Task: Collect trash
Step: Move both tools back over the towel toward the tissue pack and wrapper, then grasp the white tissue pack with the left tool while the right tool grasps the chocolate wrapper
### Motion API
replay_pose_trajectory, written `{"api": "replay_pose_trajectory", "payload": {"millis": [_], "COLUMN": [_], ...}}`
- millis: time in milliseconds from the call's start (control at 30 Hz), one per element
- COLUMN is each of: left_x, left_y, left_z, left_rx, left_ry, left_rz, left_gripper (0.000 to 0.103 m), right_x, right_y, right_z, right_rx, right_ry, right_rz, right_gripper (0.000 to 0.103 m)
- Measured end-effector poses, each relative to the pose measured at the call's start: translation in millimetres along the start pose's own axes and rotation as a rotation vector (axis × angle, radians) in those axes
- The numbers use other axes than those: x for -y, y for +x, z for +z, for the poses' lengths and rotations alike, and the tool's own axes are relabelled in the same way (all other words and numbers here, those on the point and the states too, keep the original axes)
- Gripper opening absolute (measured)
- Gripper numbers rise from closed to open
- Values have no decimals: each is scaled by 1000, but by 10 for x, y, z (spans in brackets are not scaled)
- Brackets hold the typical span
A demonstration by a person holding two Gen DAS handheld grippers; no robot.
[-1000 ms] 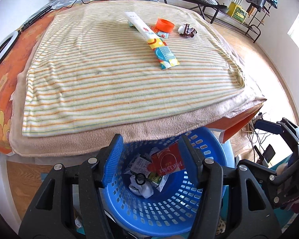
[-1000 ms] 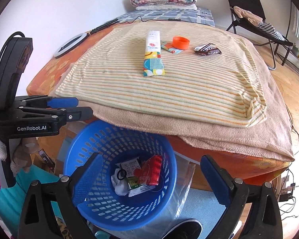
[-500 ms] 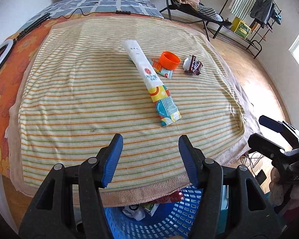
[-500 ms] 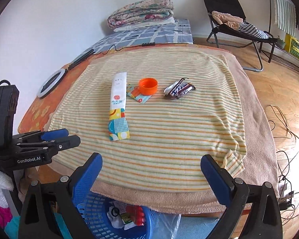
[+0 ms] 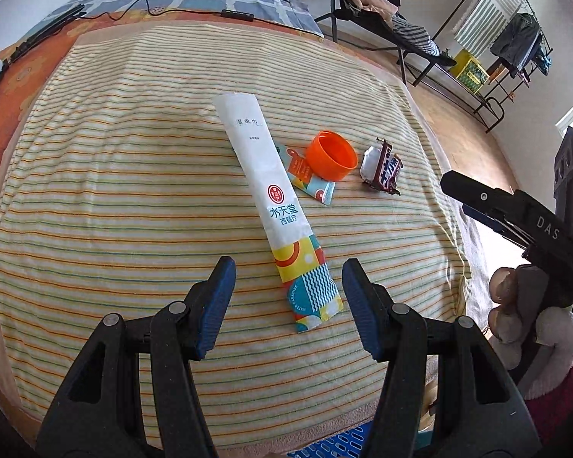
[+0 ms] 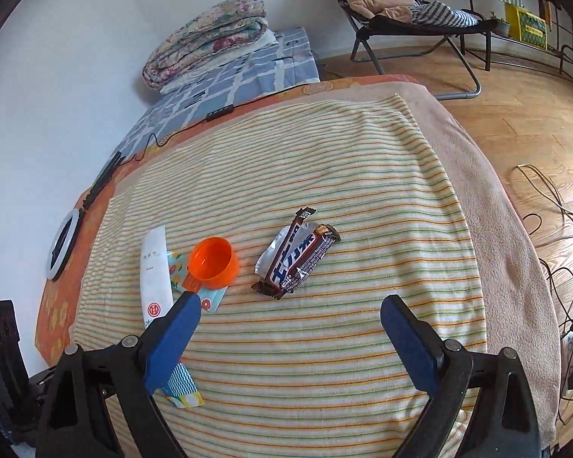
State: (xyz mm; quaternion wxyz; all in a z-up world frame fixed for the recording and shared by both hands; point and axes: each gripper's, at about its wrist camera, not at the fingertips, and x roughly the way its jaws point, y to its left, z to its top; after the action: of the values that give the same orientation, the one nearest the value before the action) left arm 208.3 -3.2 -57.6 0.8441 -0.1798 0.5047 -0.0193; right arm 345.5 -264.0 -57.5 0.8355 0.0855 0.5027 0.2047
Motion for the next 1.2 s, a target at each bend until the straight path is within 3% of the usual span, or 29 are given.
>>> {"api": "replay_pose_trajectory", "payload": {"millis": [333,567,633,900,1200], "left_x": [-58,-143,-167,-177,-241], "left_y": [296,499,516,523,351], "left_z": [216,304,321,368,384], "left_rx": [-23,-38,-35,-21,14], "left_ry": [-63,-82,-83,-81,-89], "left_rz": [-13,8,12,5,-4], "left_gripper": [59,58,54,14,6], "right_x": [144,106,90,41,76], "right_y": [502,650,676,731,668], "right_z": [140,182,187,194,193], "right_rx": [-77,-82,-82,-77,-41], "right_ry": [112,116,117,97,116], "right_rz": [21,14,14,-5,27], "right_gripper": [78,67,62,38,17]}}
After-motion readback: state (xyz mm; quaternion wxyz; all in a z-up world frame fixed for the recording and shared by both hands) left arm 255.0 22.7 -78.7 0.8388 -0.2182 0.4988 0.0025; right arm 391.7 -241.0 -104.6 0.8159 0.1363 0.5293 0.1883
